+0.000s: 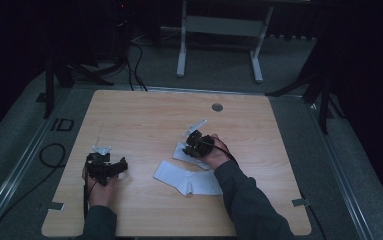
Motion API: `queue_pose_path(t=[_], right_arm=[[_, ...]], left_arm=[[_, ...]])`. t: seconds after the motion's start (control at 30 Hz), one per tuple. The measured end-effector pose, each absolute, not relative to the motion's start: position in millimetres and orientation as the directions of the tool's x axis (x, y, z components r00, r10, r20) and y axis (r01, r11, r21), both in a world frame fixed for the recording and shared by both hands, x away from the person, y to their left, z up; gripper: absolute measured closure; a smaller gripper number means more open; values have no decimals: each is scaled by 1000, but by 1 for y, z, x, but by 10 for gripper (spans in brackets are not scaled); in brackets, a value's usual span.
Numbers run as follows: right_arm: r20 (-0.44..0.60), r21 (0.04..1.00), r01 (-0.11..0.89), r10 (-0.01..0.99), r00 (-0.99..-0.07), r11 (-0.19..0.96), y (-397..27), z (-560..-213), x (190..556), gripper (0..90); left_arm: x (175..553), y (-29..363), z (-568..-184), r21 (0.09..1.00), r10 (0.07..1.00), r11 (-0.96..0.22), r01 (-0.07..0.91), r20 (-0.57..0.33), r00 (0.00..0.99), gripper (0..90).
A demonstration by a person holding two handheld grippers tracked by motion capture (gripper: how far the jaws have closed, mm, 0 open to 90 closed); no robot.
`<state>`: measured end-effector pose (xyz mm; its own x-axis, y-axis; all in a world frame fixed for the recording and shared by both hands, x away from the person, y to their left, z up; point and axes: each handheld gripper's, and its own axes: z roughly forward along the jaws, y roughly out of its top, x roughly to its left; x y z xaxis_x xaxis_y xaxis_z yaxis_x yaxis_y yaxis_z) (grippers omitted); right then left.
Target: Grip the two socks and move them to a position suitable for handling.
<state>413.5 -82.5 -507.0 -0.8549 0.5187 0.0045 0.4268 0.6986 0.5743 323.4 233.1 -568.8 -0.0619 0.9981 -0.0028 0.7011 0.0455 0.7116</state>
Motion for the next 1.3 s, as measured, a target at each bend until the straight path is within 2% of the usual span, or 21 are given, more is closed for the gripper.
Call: queue_pose_path(t=[0.4, 0.87, 0.97, 1.0, 1.03, 1.07, 1.1, 1.2, 1.3], right_arm=[[3, 663, 463, 617, -787, 588, -133, -478, 410, 858], [53, 662, 600, 771, -635, 449, -226, -498, 395, 832], [44, 645, 616, 783, -620, 452, -239, -500, 394, 755], [44, 645, 616, 783, -620, 452, -239, -500, 394, 755], [35, 644, 615, 786, -617, 454, -243, -500, 394, 710], [21, 662, 607, 798, -602, 440, -248, -494, 392, 621], [8, 671, 598, 803, -597, 438, -249, -490, 391, 586], [-29, 694, 568, 805, -593, 443, -247, -479, 391, 536], [-58, 701, 544, 797, -601, 461, -238, -472, 392, 527]], left_arm=[[323, 233, -569, 711, 998, 46, 701, -3, -62, 144], [323, 233, -569, 711, 998, 44, 702, -2, -61, 144], [323, 233, -569, 711, 998, 44, 702, -2, -61, 144], [323, 233, -569, 711, 998, 44, 702, -2, -61, 144], [323, 233, -569, 711, 998, 45, 702, -2, -61, 144], [323, 233, -569, 711, 998, 45, 702, -2, -61, 144], [323, 233, -569, 711, 998, 45, 702, -2, -61, 144], [323, 233, -569, 711, 998, 45, 702, -2, -61, 144], [323, 233, -569, 711, 998, 44, 702, -2, -61, 144]])
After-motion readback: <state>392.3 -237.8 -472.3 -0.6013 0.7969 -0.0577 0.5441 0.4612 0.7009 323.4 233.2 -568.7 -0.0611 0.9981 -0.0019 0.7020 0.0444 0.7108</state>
